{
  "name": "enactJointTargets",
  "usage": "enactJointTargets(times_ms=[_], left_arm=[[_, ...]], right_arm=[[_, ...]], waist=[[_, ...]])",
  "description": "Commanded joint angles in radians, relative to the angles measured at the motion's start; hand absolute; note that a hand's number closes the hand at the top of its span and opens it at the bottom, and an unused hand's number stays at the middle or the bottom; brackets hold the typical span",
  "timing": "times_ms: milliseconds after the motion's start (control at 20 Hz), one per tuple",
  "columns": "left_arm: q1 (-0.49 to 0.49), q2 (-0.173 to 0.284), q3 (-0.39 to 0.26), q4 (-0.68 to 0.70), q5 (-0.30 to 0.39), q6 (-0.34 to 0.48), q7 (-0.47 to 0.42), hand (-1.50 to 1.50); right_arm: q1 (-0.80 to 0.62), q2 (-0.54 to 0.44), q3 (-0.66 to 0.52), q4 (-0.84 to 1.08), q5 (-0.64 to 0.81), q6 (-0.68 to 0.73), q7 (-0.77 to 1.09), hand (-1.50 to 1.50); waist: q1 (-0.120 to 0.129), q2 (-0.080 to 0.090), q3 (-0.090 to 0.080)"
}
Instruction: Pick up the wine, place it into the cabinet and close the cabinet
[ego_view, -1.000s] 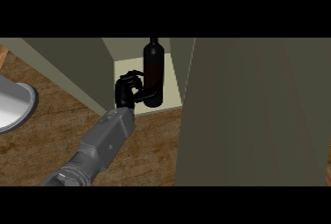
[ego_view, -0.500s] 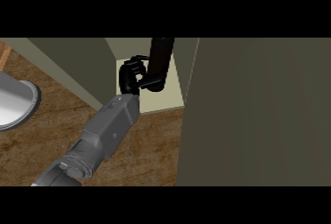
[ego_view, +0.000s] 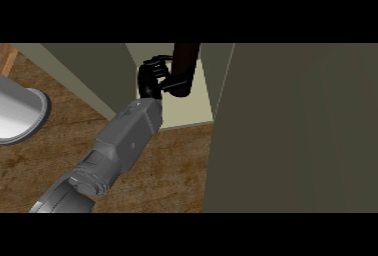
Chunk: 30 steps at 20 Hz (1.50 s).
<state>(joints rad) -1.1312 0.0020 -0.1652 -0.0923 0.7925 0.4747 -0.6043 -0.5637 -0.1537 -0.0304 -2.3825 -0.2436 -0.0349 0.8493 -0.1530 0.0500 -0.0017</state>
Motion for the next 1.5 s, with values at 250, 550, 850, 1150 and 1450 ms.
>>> enactJointTargets(times_ms=[250,550,850,1150,1450], left_arm=[[-0.048,0.021,-0.006,0.056,-0.021,0.052,0.011,1.50],[-0.024,0.066,-0.121,0.091,-0.140,0.159,0.002,1.50],[-0.004,0.087,-0.145,0.092,-0.166,0.258,0.009,1.50],[0.021,0.117,-0.159,0.092,-0.183,0.283,0.052,1.50],[0.023,0.130,-0.181,0.092,-0.207,0.207,0.083,-1.50]], right_arm=[[0.013,-0.011,-0.013,-0.018,-0.024,0.010,0.014,-1.50],[0.010,-0.008,-0.014,-0.033,-0.036,0.011,0.018,-1.50],[-0.002,0.003,-0.004,-0.020,-0.029,0.009,0.010,-1.50],[0.005,0.004,0.012,-0.023,-0.013,0.021,0.000,-1.50],[-0.011,0.008,0.011,-0.012,-0.022,0.019,-0.002,-1.50]], waist=[[-0.003,0.006,0.001],[-0.007,0.007,0.002],[-0.023,0.025,0.000],[-0.018,0.025,-0.002],[-0.020,0.029,-0.003]])
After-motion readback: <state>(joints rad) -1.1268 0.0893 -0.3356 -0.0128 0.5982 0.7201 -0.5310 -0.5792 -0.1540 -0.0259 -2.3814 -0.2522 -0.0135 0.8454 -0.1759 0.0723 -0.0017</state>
